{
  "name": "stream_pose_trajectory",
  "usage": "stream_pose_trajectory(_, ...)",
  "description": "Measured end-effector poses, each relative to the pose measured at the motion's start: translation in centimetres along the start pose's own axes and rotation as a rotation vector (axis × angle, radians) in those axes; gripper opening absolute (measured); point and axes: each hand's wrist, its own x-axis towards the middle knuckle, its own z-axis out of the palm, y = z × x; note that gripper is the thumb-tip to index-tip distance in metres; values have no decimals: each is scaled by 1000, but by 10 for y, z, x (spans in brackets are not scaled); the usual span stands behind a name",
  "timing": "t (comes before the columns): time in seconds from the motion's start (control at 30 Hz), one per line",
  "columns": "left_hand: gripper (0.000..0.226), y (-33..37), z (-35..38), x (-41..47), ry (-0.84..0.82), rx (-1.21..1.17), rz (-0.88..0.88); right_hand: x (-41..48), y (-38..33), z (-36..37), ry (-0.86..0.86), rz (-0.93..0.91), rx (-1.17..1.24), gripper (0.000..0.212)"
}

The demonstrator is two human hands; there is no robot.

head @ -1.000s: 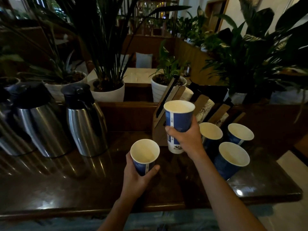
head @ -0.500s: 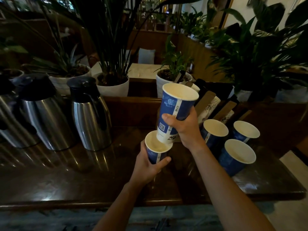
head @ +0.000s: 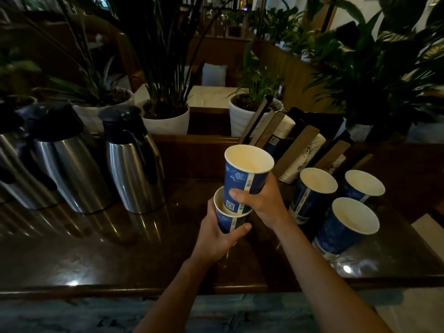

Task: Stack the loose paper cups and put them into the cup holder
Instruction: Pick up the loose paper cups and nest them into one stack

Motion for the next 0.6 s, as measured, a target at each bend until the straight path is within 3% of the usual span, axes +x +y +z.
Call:
stream_pose_trajectory(0.33, 97, -4, -1, 1, -10, -26, 23, -13, 25, 3, -68, 90, -54, 89)
stream_pose_trajectory(0.47, 95, -3, -1, 1, -12, -23, 33, -19, 28, 2, -125, 147, -53, 73)
stream_pose_trajectory(0.6, 95, -3, -1, 1, -11, -29, 31, -21, 25, -4, -188, 170, -27, 73)
